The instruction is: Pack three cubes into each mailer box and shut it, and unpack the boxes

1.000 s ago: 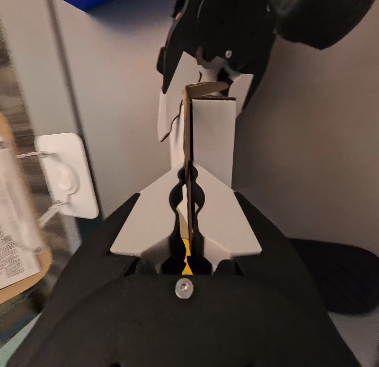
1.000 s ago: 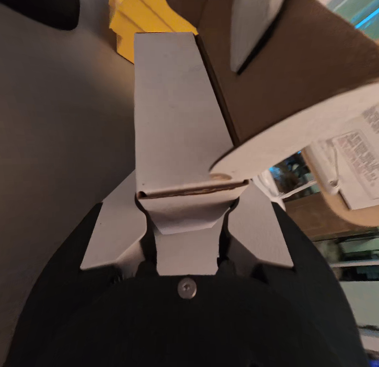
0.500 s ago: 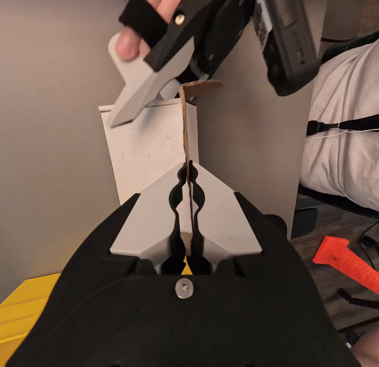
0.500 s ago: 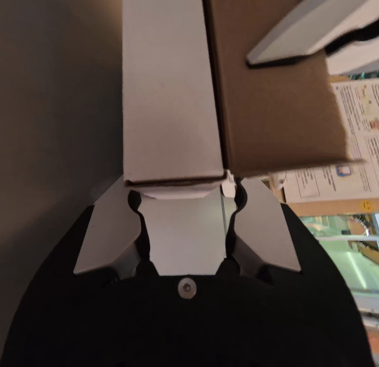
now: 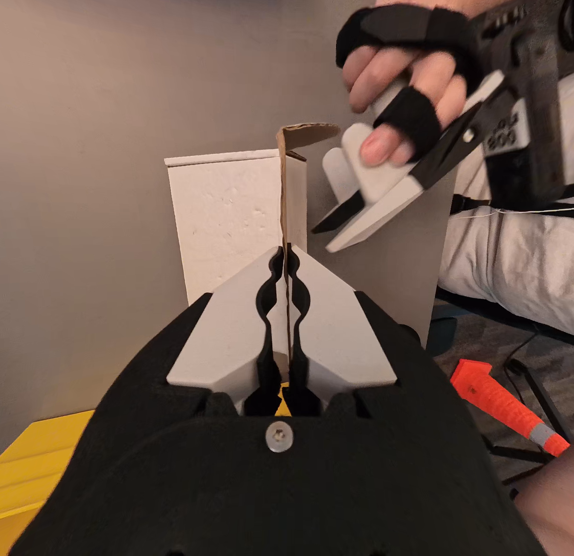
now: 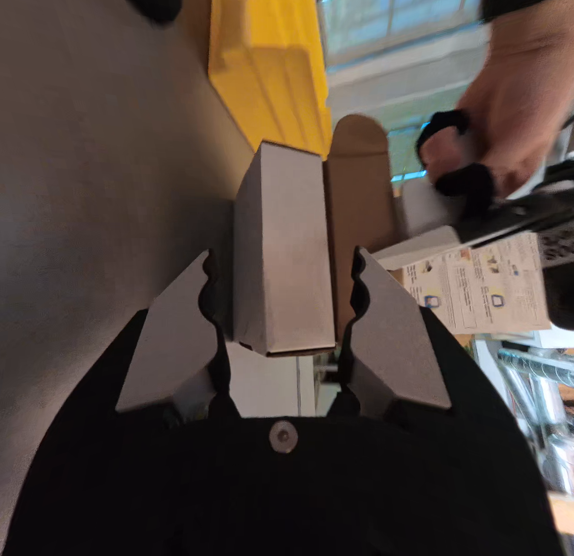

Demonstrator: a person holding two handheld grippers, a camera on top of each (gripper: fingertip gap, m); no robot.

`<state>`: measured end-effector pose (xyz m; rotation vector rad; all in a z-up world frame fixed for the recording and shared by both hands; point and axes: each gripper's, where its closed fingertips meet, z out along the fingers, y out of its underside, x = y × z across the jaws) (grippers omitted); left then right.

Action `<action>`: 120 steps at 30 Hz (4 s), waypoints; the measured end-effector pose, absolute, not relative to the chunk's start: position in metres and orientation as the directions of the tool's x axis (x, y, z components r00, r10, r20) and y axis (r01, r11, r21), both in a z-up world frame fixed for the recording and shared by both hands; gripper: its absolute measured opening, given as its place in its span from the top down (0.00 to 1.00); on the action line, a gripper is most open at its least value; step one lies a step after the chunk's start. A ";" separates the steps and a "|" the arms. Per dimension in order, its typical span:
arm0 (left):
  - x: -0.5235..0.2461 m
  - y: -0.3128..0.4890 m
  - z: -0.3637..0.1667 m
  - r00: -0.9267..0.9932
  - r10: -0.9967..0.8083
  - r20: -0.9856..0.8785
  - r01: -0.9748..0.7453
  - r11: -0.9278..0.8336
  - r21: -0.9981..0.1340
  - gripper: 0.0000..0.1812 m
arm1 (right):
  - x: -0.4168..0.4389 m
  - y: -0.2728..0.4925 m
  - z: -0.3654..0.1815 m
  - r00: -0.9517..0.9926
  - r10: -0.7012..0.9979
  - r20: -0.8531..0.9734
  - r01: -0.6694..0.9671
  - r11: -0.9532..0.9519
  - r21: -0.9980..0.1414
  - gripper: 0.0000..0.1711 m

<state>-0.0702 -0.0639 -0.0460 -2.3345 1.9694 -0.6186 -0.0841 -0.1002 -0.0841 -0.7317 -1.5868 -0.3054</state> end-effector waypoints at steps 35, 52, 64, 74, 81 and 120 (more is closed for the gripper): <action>-0.060 -0.066 -0.037 0.088 -0.983 0.163 -0.973 -0.119 -0.196 1.00 | -0.090 -0.092 -0.140 -0.170 0.409 0.897 0.840 0.536 -0.085 0.70; -0.072 0.054 0.002 0.080 -0.926 -0.368 -0.993 -0.043 -0.108 1.00 | -0.068 -0.094 -0.145 -0.091 0.592 0.801 0.897 0.398 -0.192 0.84; -0.068 0.094 -0.076 -0.024 -0.808 -0.588 -0.999 0.007 0.031 1.00 | -0.065 -0.087 -0.143 -0.085 0.534 0.841 0.909 0.388 -0.154 0.78; -0.074 0.104 -0.103 0.027 -0.800 -0.599 -0.997 -0.062 0.038 0.95 | -0.065 -0.088 -0.143 -0.090 0.529 0.844 0.907 0.394 -0.150 0.78; -0.079 0.106 -0.124 0.106 -0.841 -0.531 -0.993 -0.121 -0.007 0.93 | -0.065 -0.089 -0.143 -0.092 0.526 0.846 0.906 0.397 -0.148 0.77; -0.146 -0.078 0.182 0.454 -0.872 -0.181 -0.014 0.196 -0.980 0.64 | -0.114 -0.046 -0.106 -0.116 0.939 0.324 0.793 0.284 -0.539 0.71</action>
